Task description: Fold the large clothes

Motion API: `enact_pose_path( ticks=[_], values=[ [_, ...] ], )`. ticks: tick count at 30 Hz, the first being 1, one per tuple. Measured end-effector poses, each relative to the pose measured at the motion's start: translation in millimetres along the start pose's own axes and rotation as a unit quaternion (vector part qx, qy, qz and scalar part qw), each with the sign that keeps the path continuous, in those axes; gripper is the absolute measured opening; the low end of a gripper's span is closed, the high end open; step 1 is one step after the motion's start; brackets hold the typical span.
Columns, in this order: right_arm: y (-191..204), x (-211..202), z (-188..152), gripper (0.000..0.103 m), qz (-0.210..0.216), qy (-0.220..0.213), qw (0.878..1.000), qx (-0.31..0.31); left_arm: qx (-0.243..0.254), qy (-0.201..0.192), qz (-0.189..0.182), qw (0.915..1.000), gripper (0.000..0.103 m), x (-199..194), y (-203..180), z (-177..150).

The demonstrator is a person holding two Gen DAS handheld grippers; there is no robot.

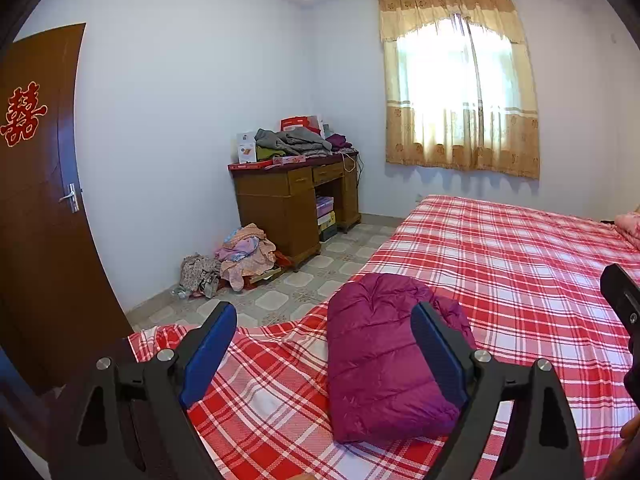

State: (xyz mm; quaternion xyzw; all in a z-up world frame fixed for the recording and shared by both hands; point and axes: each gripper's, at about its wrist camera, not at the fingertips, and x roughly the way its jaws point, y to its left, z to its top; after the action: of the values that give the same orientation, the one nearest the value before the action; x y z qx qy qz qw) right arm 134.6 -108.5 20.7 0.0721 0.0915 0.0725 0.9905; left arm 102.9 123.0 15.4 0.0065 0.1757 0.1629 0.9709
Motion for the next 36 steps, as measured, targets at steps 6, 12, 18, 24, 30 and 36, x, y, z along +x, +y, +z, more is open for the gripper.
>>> enact_pose_path(
  ticks=[6, 12, 18, 24, 30, 36],
  values=[
    [0.3, 1.2, 0.1, 0.101, 0.0, 0.003, 1.0, -0.001, -0.001, 0.0, 0.0, 1.0, 0.09, -0.4, -0.7, -1.3],
    [0.8, 1.5, -0.4, 0.101, 0.001, 0.004, 1.0, 0.001, -0.001, 0.001, -0.002, 1.0, 0.09, -2.2, -2.1, -2.5],
    [0.6, 2.3, -0.7, 0.101, 0.004, 0.008, 1.0, 0.004, -0.002, 0.002, -0.001, 1.0, 0.09, -3.0, -2.3, -2.2],
    [0.9, 2.6, -0.5, 0.101, 0.004, 0.008, 1.0, 0.004, -0.002, 0.002, -0.003, 1.0, 0.09, -4.1, -0.9, -1.1],
    [1.0, 2.8, -0.7, 0.101, 0.004, 0.009, 1.0, 0.004, -0.001, 0.003, -0.003, 1.0, 0.09, -3.6, -1.1, -0.6],
    [0.7, 2.9, -0.6, 0.101, 0.004, 0.008, 1.0, 0.004, 0.002, 0.004, -0.002, 1.0, 0.09, -2.6, -2.4, 1.4]
  ],
)
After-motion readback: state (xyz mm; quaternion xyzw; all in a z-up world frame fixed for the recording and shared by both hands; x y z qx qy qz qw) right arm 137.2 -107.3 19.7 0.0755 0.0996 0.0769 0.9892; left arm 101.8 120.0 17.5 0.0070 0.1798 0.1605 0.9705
